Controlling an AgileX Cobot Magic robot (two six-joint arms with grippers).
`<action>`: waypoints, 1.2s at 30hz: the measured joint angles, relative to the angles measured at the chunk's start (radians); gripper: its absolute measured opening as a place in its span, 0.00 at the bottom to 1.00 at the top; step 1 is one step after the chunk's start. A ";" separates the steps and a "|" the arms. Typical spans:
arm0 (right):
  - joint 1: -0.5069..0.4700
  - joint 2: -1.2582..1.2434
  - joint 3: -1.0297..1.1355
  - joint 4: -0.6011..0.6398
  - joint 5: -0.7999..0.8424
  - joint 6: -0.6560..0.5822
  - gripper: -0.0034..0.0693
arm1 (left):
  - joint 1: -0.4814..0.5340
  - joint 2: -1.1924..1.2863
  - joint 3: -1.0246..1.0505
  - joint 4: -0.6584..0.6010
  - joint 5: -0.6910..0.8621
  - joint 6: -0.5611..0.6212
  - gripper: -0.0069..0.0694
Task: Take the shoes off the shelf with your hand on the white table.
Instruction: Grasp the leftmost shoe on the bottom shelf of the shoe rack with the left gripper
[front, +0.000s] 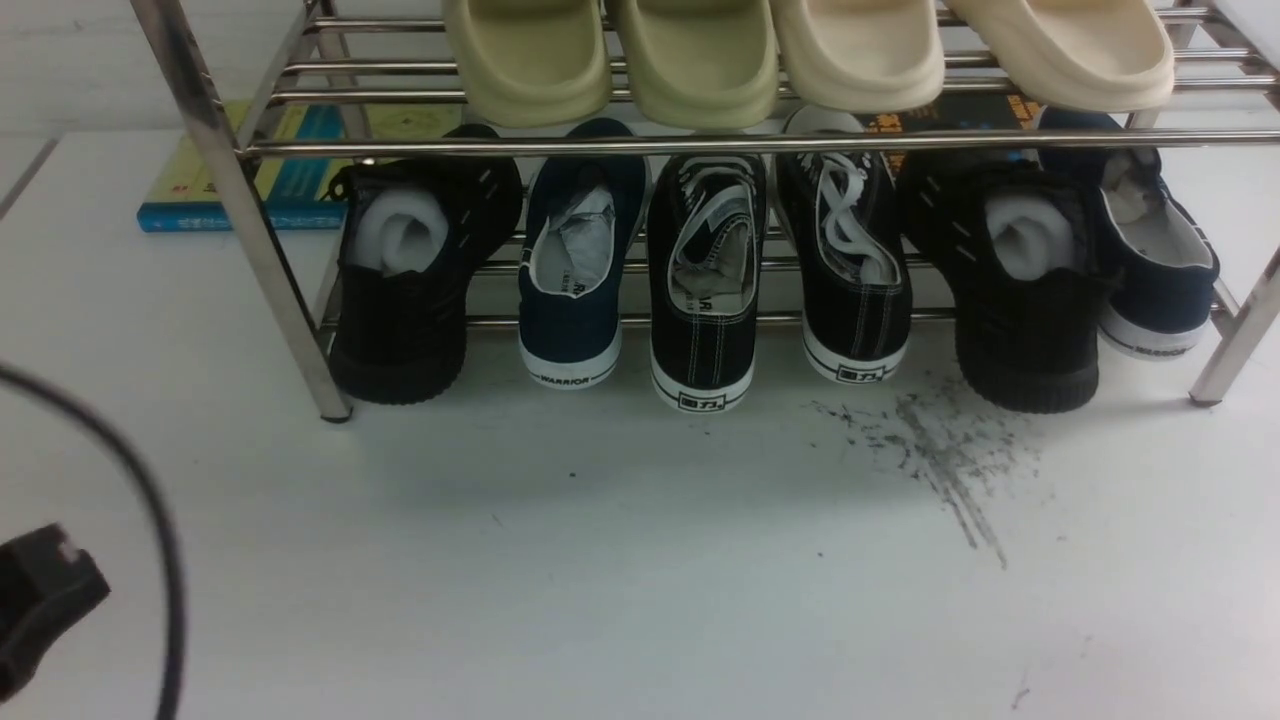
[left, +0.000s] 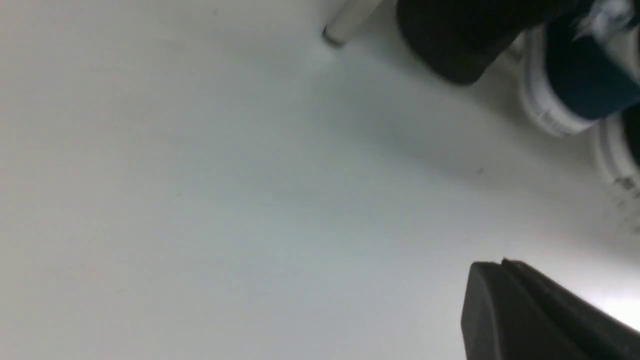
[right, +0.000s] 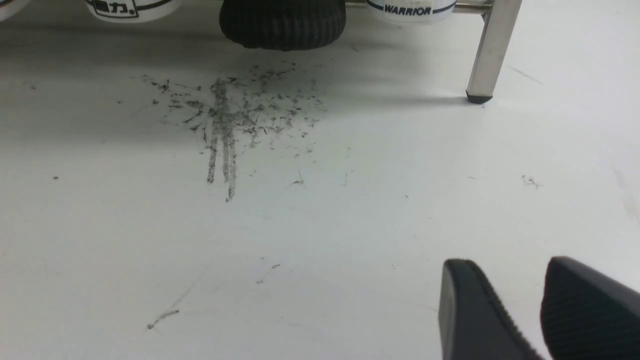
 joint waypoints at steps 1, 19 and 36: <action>0.000 0.000 0.000 0.000 0.000 0.000 0.38 | 0.000 0.080 -0.050 0.003 0.043 0.042 0.09; 0.000 0.000 0.000 0.000 0.000 0.000 0.38 | -0.090 0.714 -0.426 -0.013 -0.193 0.051 0.58; 0.000 0.000 0.000 0.000 0.000 0.000 0.38 | -0.105 0.874 -0.428 -0.063 -0.466 -0.146 0.72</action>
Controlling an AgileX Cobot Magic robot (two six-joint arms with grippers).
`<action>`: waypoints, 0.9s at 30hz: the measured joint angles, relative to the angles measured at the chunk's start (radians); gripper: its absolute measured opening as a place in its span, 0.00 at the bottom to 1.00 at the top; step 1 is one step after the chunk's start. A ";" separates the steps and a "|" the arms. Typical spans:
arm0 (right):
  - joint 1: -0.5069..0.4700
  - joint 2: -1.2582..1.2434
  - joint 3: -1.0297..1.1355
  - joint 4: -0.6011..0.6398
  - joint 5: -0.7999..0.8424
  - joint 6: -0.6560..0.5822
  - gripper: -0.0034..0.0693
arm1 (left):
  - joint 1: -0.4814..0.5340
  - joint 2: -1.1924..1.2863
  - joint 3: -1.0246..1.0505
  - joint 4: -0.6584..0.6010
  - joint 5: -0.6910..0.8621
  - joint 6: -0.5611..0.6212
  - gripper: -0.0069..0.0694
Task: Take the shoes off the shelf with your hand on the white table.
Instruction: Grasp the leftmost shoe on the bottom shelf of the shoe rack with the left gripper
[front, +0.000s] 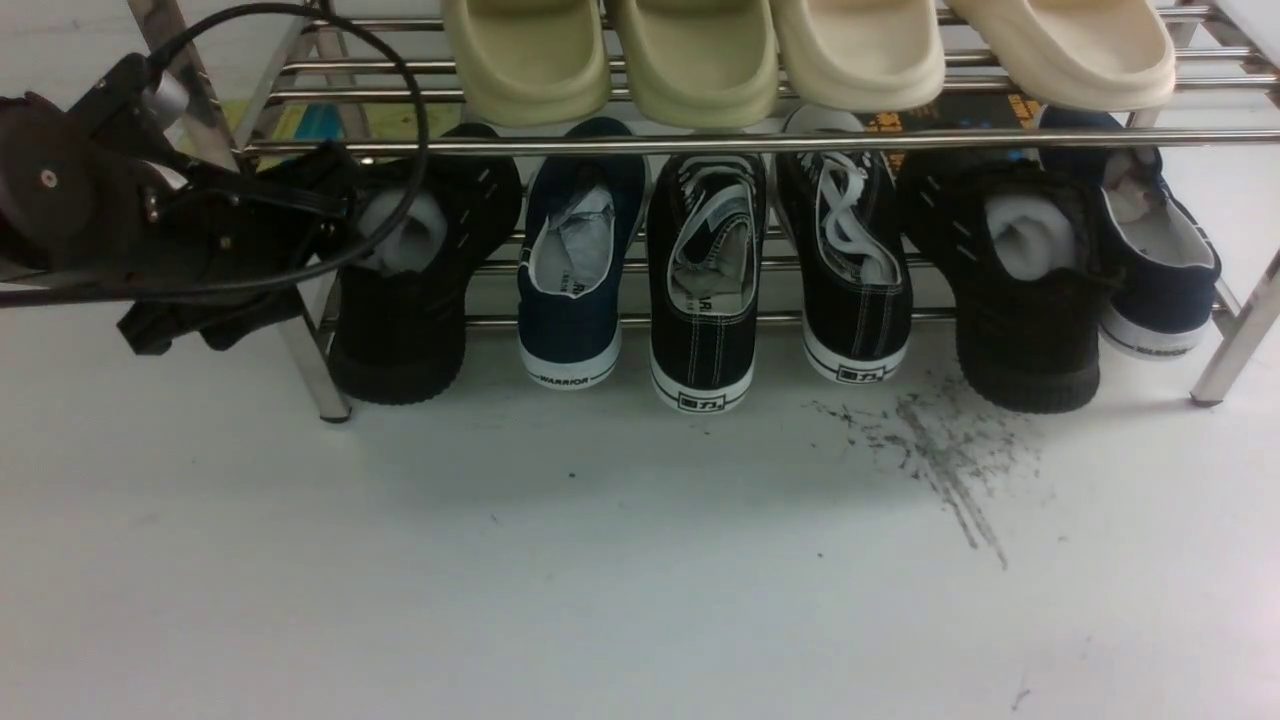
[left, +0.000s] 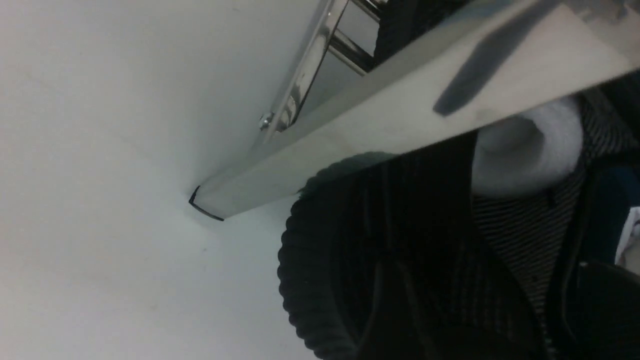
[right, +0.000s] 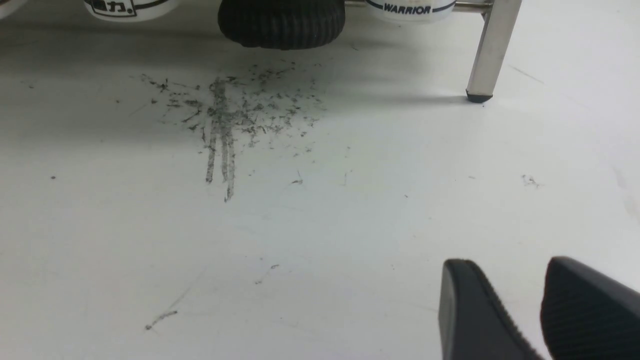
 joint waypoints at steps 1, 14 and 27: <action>0.000 0.000 0.000 0.000 0.000 0.000 0.38 | 0.000 0.010 0.000 -0.002 -0.009 0.000 0.72; 0.000 0.000 0.000 0.000 0.000 0.000 0.38 | 0.000 0.111 0.000 -0.061 -0.099 -0.001 0.70; 0.000 0.000 0.000 0.000 0.000 0.000 0.38 | 0.000 0.114 0.000 -0.074 -0.061 -0.004 0.13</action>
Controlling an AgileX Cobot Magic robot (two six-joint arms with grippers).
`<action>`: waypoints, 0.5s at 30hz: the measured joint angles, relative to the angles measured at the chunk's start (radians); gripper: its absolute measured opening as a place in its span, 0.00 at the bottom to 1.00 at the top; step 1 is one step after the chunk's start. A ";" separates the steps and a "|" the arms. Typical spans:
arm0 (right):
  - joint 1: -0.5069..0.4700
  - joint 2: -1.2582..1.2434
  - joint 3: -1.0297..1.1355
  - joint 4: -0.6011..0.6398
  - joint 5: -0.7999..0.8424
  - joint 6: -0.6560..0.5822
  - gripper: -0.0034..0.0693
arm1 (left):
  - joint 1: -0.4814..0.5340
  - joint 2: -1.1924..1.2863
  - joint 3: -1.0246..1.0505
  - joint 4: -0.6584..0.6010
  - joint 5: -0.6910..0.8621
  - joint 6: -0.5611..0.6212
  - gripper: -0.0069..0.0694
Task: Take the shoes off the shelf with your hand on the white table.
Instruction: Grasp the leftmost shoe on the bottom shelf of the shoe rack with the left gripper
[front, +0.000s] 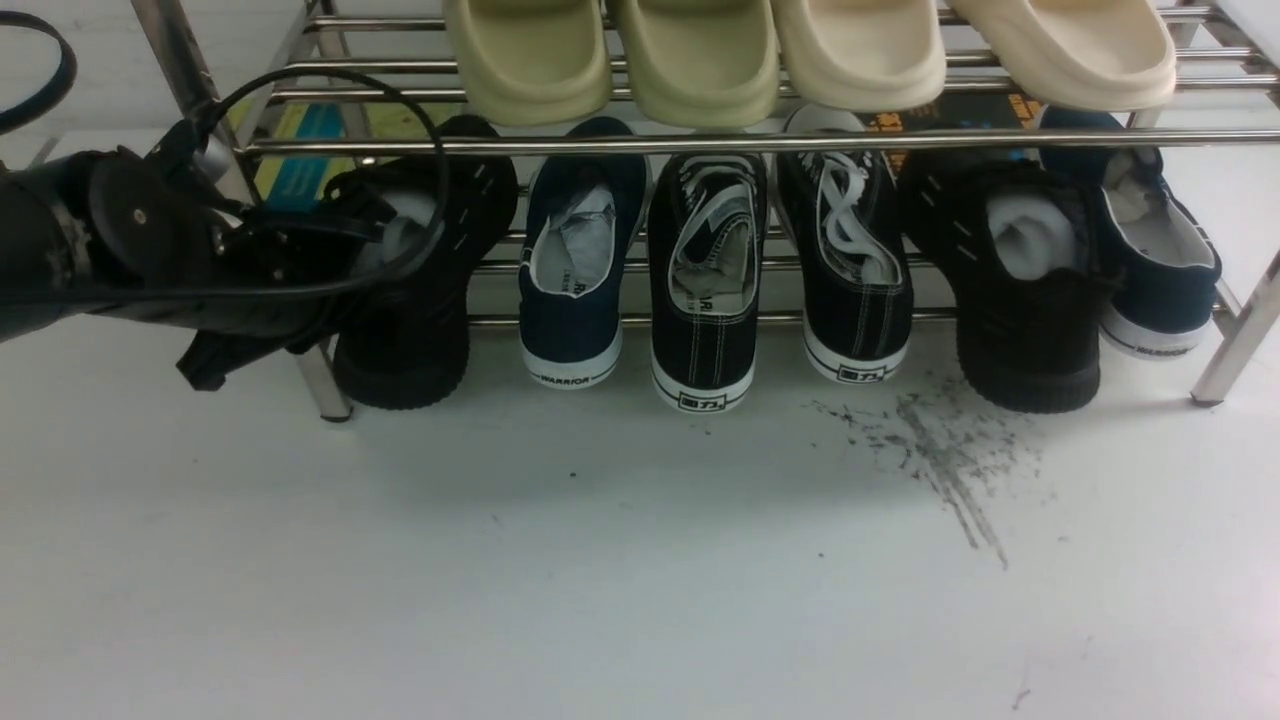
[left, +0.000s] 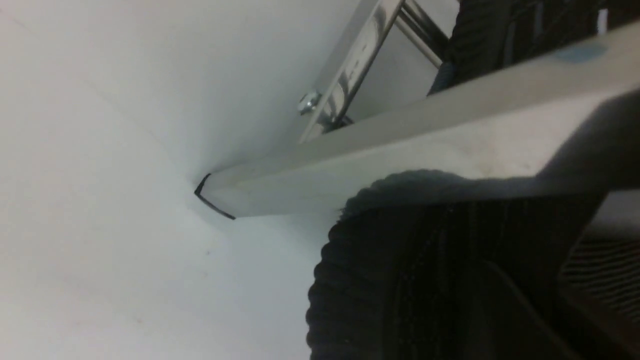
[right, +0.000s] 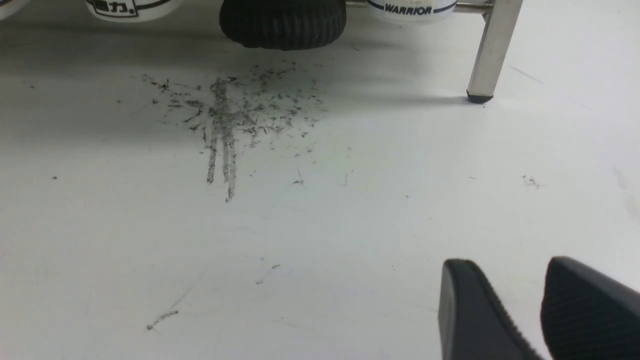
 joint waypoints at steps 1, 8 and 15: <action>0.000 0.000 0.000 0.000 0.000 0.000 0.38 | 0.000 -0.012 0.000 0.001 0.020 0.000 0.13; 0.000 0.000 0.000 0.000 0.000 0.000 0.38 | 0.000 -0.117 0.000 0.002 0.195 0.000 0.13; 0.000 0.000 0.000 0.000 0.000 0.000 0.38 | 0.000 -0.281 0.000 0.024 0.385 -0.001 0.13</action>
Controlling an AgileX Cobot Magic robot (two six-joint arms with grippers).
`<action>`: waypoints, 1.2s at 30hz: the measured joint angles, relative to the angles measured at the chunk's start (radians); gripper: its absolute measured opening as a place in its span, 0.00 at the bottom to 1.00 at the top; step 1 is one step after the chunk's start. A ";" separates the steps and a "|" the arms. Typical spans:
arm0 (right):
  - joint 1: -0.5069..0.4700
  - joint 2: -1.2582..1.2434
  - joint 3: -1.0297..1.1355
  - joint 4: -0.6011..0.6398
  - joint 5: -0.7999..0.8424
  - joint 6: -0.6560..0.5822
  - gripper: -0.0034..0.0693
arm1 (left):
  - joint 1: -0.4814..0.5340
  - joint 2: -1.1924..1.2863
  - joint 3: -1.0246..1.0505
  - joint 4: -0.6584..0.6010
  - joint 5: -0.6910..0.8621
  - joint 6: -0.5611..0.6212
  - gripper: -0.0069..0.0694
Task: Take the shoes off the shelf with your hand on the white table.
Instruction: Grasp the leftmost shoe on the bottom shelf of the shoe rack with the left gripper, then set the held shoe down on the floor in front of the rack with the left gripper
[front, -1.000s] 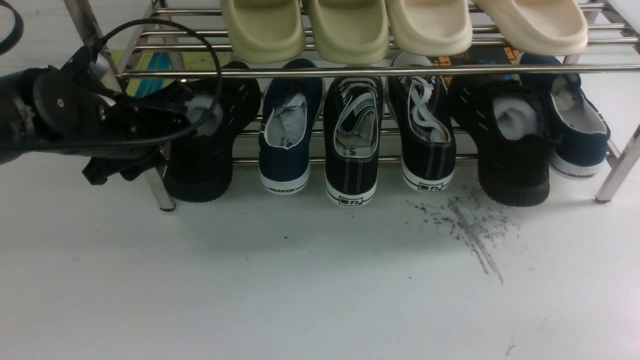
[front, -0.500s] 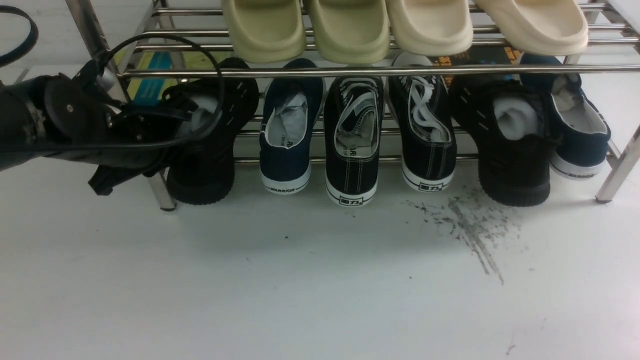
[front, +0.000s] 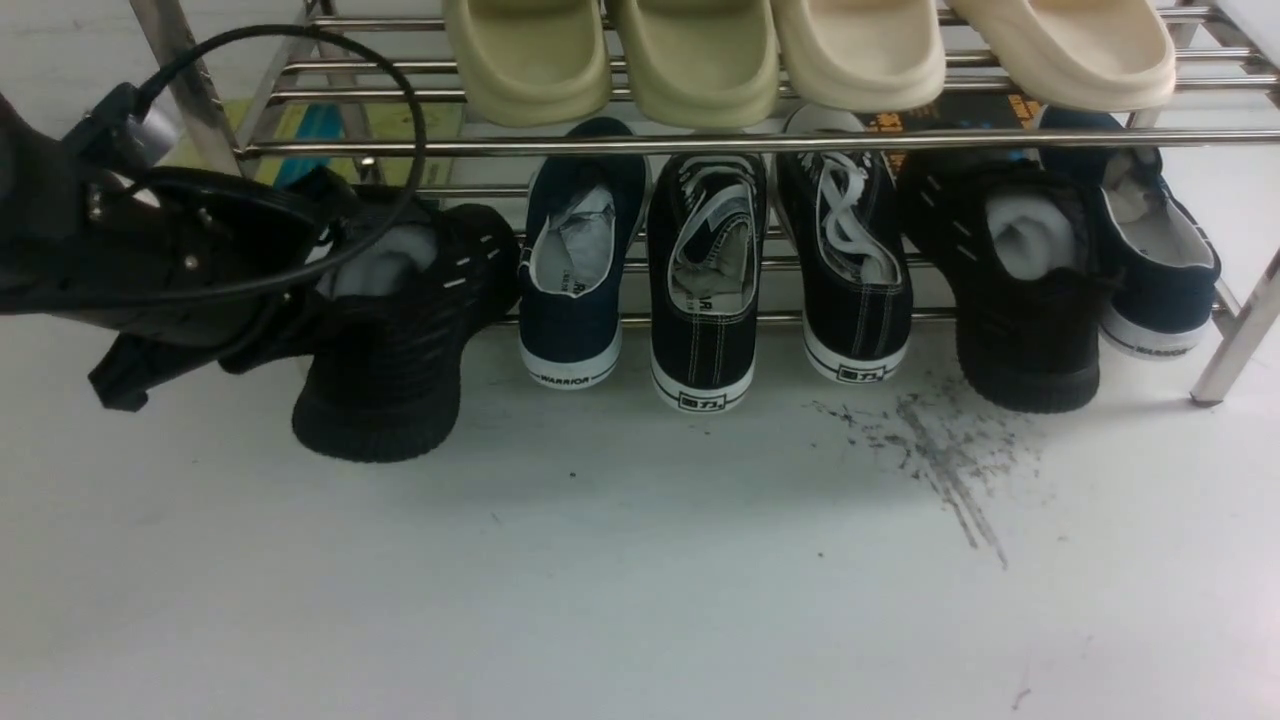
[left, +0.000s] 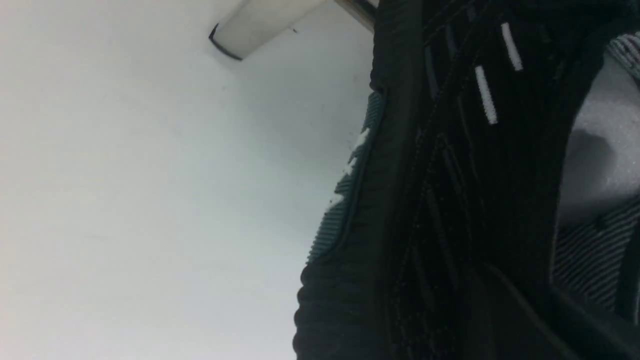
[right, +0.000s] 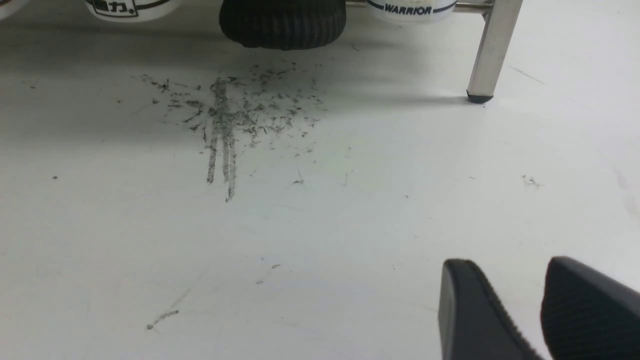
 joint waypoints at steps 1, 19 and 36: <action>0.000 0.000 0.000 0.000 0.000 0.000 0.38 | 0.000 -0.025 0.000 0.005 0.026 0.000 0.13; 0.000 0.000 0.000 0.000 0.000 0.000 0.38 | 0.000 -0.510 0.157 0.129 0.241 -0.140 0.13; 0.000 0.000 0.000 0.000 0.000 0.000 0.38 | 0.000 -0.726 0.615 -0.300 0.056 -0.033 0.12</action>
